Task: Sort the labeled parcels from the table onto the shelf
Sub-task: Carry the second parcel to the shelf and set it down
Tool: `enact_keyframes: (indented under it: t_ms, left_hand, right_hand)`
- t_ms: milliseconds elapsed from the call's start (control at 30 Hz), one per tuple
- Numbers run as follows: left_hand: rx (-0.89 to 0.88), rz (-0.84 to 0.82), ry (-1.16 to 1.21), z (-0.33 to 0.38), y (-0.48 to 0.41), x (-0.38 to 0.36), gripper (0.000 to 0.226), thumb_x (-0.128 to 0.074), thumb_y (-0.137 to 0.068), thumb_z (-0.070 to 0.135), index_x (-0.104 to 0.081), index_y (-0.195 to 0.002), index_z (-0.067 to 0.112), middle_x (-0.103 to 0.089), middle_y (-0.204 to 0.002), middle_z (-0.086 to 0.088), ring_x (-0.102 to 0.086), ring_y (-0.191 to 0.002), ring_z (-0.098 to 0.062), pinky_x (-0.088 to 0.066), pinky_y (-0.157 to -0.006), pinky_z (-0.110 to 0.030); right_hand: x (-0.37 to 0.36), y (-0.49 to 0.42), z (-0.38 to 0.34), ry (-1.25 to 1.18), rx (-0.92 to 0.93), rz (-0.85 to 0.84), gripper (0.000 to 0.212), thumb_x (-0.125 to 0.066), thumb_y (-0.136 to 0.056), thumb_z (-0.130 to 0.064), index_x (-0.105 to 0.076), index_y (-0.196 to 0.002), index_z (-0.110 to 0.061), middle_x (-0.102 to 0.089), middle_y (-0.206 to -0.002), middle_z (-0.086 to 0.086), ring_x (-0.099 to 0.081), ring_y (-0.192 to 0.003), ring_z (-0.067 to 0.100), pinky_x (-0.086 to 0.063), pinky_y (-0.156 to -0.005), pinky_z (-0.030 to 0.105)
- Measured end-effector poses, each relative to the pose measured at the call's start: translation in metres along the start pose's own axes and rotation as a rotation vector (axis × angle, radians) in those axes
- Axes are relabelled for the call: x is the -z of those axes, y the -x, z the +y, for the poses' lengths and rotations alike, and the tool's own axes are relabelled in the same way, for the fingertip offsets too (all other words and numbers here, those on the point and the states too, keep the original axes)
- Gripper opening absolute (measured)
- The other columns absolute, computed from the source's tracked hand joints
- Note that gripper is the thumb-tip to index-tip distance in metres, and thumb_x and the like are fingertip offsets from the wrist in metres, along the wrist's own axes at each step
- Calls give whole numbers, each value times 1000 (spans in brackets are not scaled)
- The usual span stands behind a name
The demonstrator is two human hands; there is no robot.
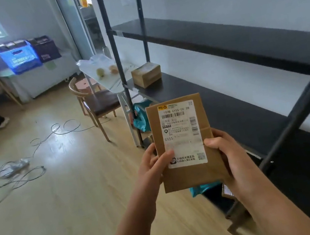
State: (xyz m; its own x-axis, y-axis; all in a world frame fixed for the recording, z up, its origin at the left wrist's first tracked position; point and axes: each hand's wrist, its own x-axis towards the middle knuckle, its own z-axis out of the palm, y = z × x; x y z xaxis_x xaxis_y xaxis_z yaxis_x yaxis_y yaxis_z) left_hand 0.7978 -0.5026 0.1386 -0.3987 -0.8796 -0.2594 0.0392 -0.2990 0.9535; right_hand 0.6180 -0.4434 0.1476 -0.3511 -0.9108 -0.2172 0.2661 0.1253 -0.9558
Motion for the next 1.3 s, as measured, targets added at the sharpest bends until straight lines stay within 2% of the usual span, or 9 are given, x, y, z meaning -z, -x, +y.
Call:
enact_keyframes:
  t_ms: [133, 300, 400, 633, 767, 967, 1133, 1200, 1300]
  left_hand:
    - [22, 6, -21, 10, -40, 45, 88, -77, -67, 55, -48, -147, 31, -76, -118, 9, -71, -109, -11, -55, -100, -39]
    - [19, 89, -17, 39, -110, 99, 77, -76, -69, 46, -55, -140, 27, -77, -115, 4, -73, -102, -11, -59, -79, -25]
    - [23, 132, -22, 66, -151, 132, 72, -82, -72, 47, -58, -137, 27, -78, -111, 5, -72, -101, -12, -58, -77, -24]
    - [-16, 209, 1, 113, -235, 201, 81, -78, -68, 51, -54, -140, 23, -73, -120, -2, -70, -107, -17, -56, -85, -30]
    - [-17, 189, 5, 131, -290, 240, 75, -76, -63, 50, -57, -130, 21, -79, -103, 3, -74, -94, -11, -57, -79, -26]
    - [-48, -80, -44, 172, -383, 295, 55, -78, -81, 38, -56, -130, 24, -74, -118, 0, -76, -94, -7, -60, -77, -22]
    - [-69, -356, -110, 215, -443, 329, 73, -82, -70, 35, -55, -138, 29, -66, -135, 0, -69, -116, -17, -55, -101, -39]
    - [-102, -430, -119, 234, -467, 333, 67, -78, -74, 33, -58, -138, 26, -71, -130, -2, -71, -114, -20, -56, -95, -36]
    - [-148, -499, -94, 257, -499, 328, 49, -66, -84, 28, -65, -132, 17, -76, -121, -3, -74, -105, -17, -58, -84, -24]
  right_hand:
    - [-40, -56, 2, 3, -13, -13, 40, -68, -86, -33, -62, -125, -34, -78, -108, 6, -75, -100, 30, -63, -82, 47]
    - [-96, -141, 1, -14, -22, -89, 63, -72, -71, -48, -59, -131, -35, -80, -101, 1, -79, -90, 22, -63, -72, 35]
    - [-133, -191, -10, -27, -48, -162, 65, -71, -70, -50, -59, -132, -34, -81, -101, 2, -79, -89, 19, -63, -69, 31]
    - [-212, -286, -27, -59, -59, -212, 54, -68, -81, -45, -61, -133, -30, -79, -114, 7, -77, -101, 24, -59, -82, 37]
    - [-247, -330, -35, -56, -23, -174, 59, -71, -78, -42, -59, -134, -27, -80, -112, 9, -77, -102, 26, -58, -84, 40]
    - [-300, -395, -58, -46, 112, 34, 59, -71, -74, -44, -60, -128, -23, -81, -105, 7, -79, -90, 19, -59, -73, 33]
    - [-335, -430, -87, -98, 164, 209, 52, -71, -81, -44, -59, -126, -21, -80, -104, 7, -80, -83, 17, -60, -62, 29]
    - [-343, -441, -99, -87, 196, 257, 61, -70, -74, -49, -59, -125, -19, -79, -106, 7, -80, -83, 16, -60, -59, 26]
    - [-350, -457, -116, -46, 252, 287, 63, -65, -74, -51, -62, -127, -17, -81, -106, 1, -78, -92, 14, -57, -71, 28]
